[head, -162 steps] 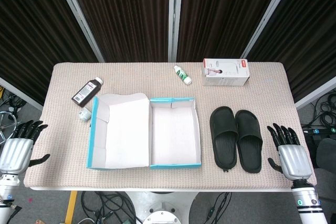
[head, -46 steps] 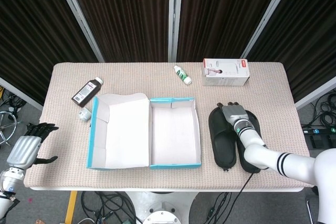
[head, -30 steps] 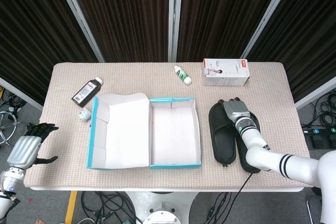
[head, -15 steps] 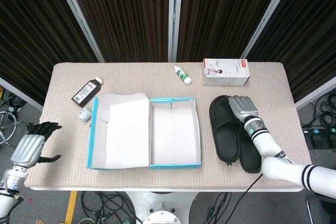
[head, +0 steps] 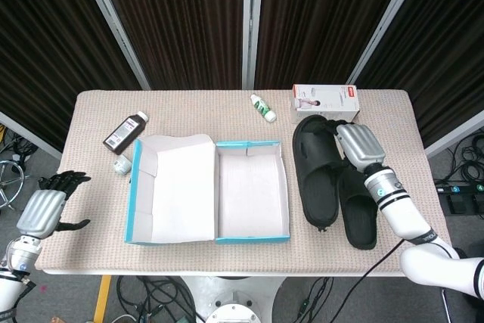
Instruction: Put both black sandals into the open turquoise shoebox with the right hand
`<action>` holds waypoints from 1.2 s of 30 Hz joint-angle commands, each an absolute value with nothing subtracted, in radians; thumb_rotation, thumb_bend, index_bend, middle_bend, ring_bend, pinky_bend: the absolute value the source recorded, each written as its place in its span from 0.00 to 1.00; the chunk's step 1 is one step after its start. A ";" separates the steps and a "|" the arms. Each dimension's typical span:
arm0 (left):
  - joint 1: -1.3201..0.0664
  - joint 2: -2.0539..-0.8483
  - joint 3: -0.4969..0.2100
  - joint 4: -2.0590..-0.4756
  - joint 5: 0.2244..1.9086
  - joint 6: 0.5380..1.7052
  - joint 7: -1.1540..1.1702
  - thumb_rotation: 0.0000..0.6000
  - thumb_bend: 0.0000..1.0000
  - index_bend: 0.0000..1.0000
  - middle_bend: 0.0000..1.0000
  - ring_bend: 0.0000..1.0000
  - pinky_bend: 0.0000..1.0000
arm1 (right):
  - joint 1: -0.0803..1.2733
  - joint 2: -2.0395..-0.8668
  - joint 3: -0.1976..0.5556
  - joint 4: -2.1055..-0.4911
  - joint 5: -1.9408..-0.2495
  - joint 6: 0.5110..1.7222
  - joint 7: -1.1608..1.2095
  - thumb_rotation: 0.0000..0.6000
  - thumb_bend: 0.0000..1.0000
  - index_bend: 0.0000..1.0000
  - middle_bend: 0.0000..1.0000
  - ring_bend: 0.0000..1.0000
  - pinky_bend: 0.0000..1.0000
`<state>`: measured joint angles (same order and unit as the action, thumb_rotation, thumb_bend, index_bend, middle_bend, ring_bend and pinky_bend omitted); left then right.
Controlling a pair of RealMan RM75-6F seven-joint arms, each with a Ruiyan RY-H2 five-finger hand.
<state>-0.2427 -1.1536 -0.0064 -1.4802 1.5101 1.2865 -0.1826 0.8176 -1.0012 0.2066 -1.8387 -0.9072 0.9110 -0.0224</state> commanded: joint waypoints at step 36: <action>-0.215 -1.154 -0.010 -1.415 1.490 1.315 -0.205 1.00 0.07 0.19 0.15 0.09 0.14 | 0.844 -1.712 0.254 -1.155 -1.410 0.968 0.875 1.00 0.16 0.33 0.51 0.27 0.31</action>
<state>-0.2155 -1.1540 -0.0103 -1.4147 1.4900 1.3148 -0.2053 0.8381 -1.7030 0.2540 -1.1633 -1.4061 0.9713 0.8677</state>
